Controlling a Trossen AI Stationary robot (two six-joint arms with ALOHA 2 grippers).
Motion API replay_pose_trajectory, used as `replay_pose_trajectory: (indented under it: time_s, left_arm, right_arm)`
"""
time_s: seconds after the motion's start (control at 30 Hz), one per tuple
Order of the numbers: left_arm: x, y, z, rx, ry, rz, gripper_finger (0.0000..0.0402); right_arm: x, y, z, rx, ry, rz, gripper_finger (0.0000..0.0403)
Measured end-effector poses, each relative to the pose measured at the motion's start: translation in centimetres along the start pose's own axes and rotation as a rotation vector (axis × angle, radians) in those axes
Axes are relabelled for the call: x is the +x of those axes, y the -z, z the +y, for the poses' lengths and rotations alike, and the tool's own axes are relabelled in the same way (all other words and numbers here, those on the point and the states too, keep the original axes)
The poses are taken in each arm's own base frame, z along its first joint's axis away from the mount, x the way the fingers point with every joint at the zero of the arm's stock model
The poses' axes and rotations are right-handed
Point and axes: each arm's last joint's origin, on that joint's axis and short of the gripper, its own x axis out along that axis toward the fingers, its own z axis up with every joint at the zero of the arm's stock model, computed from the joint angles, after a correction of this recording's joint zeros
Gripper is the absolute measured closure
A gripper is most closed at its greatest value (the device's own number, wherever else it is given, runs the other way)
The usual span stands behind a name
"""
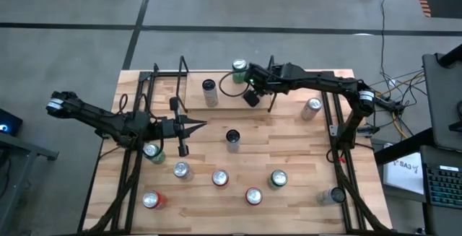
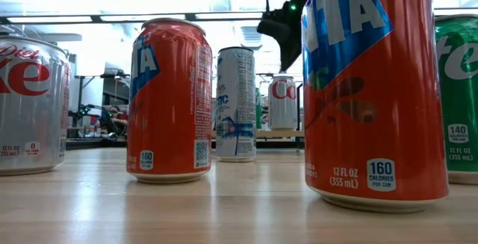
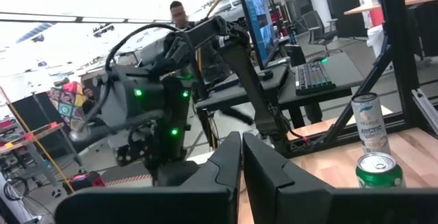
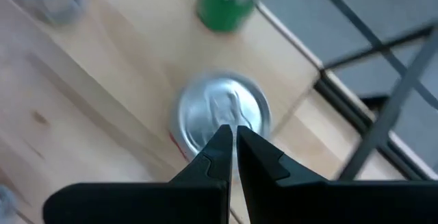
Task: Sort soda cans
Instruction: Put the middle red silver soda can on the shelf
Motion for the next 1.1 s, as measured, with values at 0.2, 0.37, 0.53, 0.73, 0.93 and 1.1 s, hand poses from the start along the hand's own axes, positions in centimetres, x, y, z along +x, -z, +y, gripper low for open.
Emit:
replay_pose_trajectory:
  time_s: [0.2,0.37,0.53,0.73,0.93,1.1]
  left_arm:
    - [0.0,0.0,0.0,0.001,-0.001,0.002,0.0401]
    - [0.0,0.0,0.1,0.001,-0.003,0.003,0.0401]
    - [0.0,0.1,0.1,0.001,-0.004,0.004,0.0401]
    - [0.0,0.1,0.1,0.001,-0.005,0.004,0.0401]
    - [0.0,0.1,0.1,0.001,-0.005,0.004,0.0401]
    - [0.0,0.1,0.1,0.001,-0.005,0.004,0.0401]
  right_arm:
    - [0.4,0.6,-0.1,-0.014,0.030,0.072,0.0390]
    - [0.6,0.8,0.3,-0.009,0.023,0.080,0.0390]
    - [0.5,0.9,0.5,0.008,0.020,0.078,0.0390]
    - [0.4,0.6,1.5,0.016,-0.075,0.051,0.0390]
    - [0.0,0.4,1.3,0.008,-0.051,0.018,0.0390]
    - [0.2,0.5,0.6,-0.015,0.054,0.013,0.0390]
